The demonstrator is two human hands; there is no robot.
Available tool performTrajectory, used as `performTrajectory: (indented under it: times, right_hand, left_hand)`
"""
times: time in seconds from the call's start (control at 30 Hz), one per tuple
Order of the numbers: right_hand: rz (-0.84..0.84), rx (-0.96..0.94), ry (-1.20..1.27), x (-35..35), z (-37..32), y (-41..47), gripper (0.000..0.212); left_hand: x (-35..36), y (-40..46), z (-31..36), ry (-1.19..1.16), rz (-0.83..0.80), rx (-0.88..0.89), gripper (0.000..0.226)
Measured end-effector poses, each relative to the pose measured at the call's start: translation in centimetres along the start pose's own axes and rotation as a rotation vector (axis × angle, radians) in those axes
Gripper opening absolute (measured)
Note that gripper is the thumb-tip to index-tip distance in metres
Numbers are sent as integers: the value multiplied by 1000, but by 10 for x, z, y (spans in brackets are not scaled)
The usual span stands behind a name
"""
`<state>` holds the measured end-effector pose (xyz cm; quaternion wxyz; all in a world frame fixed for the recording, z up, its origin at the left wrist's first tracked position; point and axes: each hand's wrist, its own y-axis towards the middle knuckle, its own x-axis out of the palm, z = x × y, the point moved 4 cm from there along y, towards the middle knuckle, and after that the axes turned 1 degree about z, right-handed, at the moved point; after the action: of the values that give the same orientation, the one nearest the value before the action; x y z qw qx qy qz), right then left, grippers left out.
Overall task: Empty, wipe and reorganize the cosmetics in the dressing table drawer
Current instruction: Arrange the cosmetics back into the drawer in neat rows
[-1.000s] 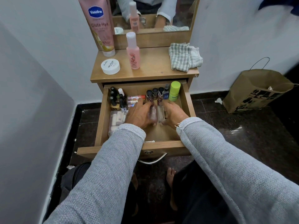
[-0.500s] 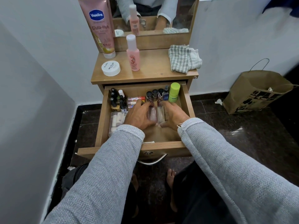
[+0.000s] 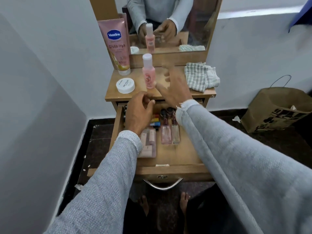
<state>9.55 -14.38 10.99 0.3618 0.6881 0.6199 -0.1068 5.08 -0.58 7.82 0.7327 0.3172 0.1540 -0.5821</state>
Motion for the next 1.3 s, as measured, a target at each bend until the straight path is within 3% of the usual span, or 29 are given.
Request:
performTrajectory:
  times: [0.1,0.23,0.37,0.6,0.73,1.07,1.3]
  right_hand:
    - [-20,-84,7,6,-17,31,67]
    - [-66,-176,9,6,-29,47,61]
    - [-111,-119,21,14,-26,50,46]
    - [-117,-9,159,-19,-14,28,43]
    - [-212,144,205,-47,10,-12,41]
    - [-505,386,-145,-50,71,-84,42]
    - [-502,348,-394,-30,69,-84,44]
  left_hand:
    - [-5,9,2,11,11,13,23]
    - [-1,4,-2,9,8,0,22]
    - [7,-4,-17,-15,-55,-39,19]
    - [10,-21,-26,8,-96,-51,19]
    - [18,-35,-25,28,-139,-44,18]
    - [44,-69,-18,183,-210,-46,14]
    - [47,-71,-24,311,-227,-67,15]
